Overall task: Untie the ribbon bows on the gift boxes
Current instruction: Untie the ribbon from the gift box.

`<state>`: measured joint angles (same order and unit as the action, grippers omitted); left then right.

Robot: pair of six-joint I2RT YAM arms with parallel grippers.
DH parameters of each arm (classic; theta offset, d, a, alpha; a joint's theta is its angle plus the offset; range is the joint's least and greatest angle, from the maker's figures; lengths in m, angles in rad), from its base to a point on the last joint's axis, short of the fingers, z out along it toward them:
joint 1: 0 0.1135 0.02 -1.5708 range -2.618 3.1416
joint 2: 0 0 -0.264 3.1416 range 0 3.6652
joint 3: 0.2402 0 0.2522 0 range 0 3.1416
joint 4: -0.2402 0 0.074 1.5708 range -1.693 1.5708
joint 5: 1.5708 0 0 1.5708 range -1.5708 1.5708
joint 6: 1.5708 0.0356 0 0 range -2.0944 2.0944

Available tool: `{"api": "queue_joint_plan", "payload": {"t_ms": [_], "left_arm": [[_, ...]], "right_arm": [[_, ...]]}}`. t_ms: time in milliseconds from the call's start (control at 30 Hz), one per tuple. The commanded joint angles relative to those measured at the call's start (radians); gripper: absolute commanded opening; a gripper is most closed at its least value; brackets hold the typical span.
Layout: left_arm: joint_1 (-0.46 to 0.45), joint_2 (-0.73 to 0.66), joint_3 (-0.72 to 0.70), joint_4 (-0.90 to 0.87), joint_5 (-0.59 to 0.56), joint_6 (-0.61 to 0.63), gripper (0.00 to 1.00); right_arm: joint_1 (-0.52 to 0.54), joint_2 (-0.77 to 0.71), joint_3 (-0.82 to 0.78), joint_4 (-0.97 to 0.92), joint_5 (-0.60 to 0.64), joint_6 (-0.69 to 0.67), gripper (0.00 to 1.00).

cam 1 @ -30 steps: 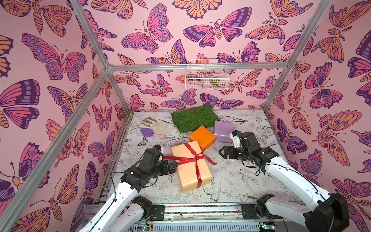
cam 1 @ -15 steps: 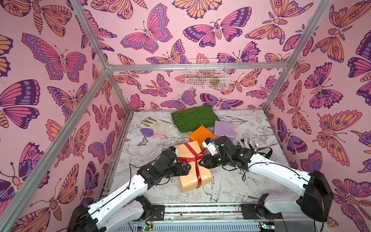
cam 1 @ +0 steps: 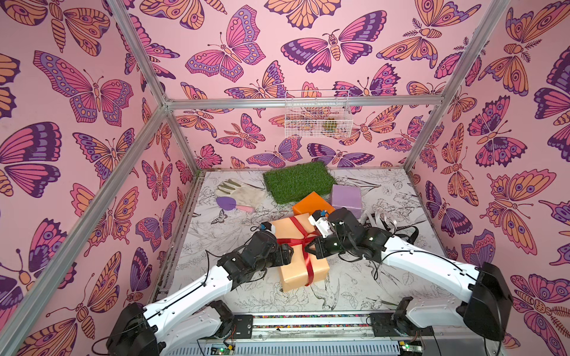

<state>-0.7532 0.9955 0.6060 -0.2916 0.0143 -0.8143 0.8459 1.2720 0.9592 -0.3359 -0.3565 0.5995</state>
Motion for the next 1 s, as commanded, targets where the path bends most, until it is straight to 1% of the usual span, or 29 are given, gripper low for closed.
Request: {"api": "queue_joint_plan", "payload": {"t_ms": [0, 67, 167, 300, 467, 567, 700, 767, 833, 967], "left_arm": [[-0.002, -0.001, -0.039, 0.009, -0.051, -0.005, 0.75], [-0.003, 0.003, -0.045, 0.009, -0.050, -0.012, 0.75], [-0.003, 0.008, -0.050, 0.009, -0.045, -0.018, 0.75], [-0.003, 0.008, -0.049, 0.009, -0.044, -0.014, 0.74], [-0.003, 0.014, -0.042, 0.009, -0.039, -0.007, 0.74], [-0.003, 0.015, -0.038, 0.009, -0.037, -0.002, 0.74], [-0.003, 0.012, -0.037, 0.008, -0.036, -0.003, 0.74], [-0.003, 0.014, -0.037, 0.010, -0.036, -0.006, 0.74], [-0.002, 0.014, -0.037, 0.009, -0.036, -0.007, 0.74], [-0.003, 0.009, -0.033, 0.008, -0.038, -0.006, 0.74]], "right_arm": [[0.000, -0.111, -0.021, -0.109, 0.138, 0.006, 0.00], [-0.002, -0.183, -0.047, -0.171, 0.232, 0.019, 0.00], [-0.005, -0.309, -0.135, -0.203, 0.344, 0.069, 0.00], [-0.010, -0.459, -0.255, -0.246, 0.456, 0.179, 0.00], [-0.010, -0.634, -0.396, -0.325, 0.611, 0.350, 0.00], [-0.012, -0.701, -0.457, -0.363, 0.691, 0.422, 0.00], [-0.032, -0.701, -0.487, -0.376, 0.734, 0.444, 0.00], [-0.065, -0.658, -0.474, -0.406, 0.740, 0.431, 0.00], [-0.109, -0.604, -0.454, -0.445, 0.743, 0.414, 0.04], [-0.160, -0.529, -0.430, -0.449, 0.753, 0.364, 0.02]]}}
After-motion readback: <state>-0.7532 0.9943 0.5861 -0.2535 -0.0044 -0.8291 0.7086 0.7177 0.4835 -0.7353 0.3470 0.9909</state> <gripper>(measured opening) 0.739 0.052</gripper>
